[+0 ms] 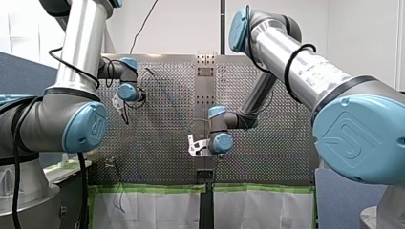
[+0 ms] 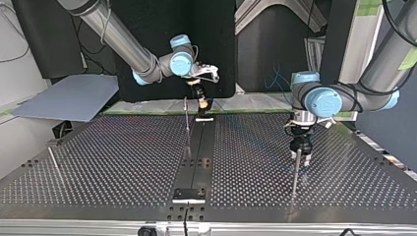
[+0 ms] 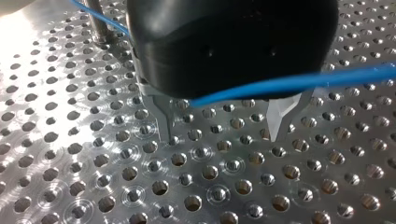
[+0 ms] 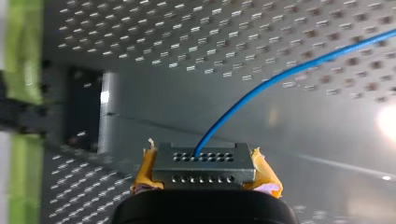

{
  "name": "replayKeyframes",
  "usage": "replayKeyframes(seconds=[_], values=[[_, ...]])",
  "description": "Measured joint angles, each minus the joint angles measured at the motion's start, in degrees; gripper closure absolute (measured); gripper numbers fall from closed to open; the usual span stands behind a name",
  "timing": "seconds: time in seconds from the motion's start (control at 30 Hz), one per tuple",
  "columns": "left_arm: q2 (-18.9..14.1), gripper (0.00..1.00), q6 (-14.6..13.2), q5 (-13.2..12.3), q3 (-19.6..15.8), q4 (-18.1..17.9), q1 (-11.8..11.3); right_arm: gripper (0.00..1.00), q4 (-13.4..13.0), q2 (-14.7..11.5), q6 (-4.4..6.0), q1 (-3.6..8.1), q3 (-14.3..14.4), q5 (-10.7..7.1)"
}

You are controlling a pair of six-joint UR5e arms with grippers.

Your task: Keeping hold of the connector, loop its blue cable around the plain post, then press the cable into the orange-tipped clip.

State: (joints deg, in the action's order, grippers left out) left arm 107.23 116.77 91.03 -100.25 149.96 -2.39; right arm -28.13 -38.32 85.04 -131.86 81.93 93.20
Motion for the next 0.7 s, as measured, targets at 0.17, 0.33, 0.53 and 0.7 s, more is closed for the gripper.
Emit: replayKeyframes(seconds=[0.17,0.33,0.53,0.7], values=[[0.0,0.02,0.8,0.0,0.0,0.0,-0.1,1.0,-1.1,2.8,0.11,-0.06,0.0,2.09],[0.0,0.02,1.0,0.0,0.0,0.0,-0.1,1.0,-2.6,5.6,0.89,-0.04,0.0,4.35],[0.0,0.02,1.0,0.1,0.0,0.0,-0.2,1.0,-4.8,8.6,1.97,0.31,0.0,5.97],[0.0,0.02,1.0,0.1,0.0,0.0,-0.3,1.0,-7.0,11.1,2.89,0.92,0.0,7.03]])
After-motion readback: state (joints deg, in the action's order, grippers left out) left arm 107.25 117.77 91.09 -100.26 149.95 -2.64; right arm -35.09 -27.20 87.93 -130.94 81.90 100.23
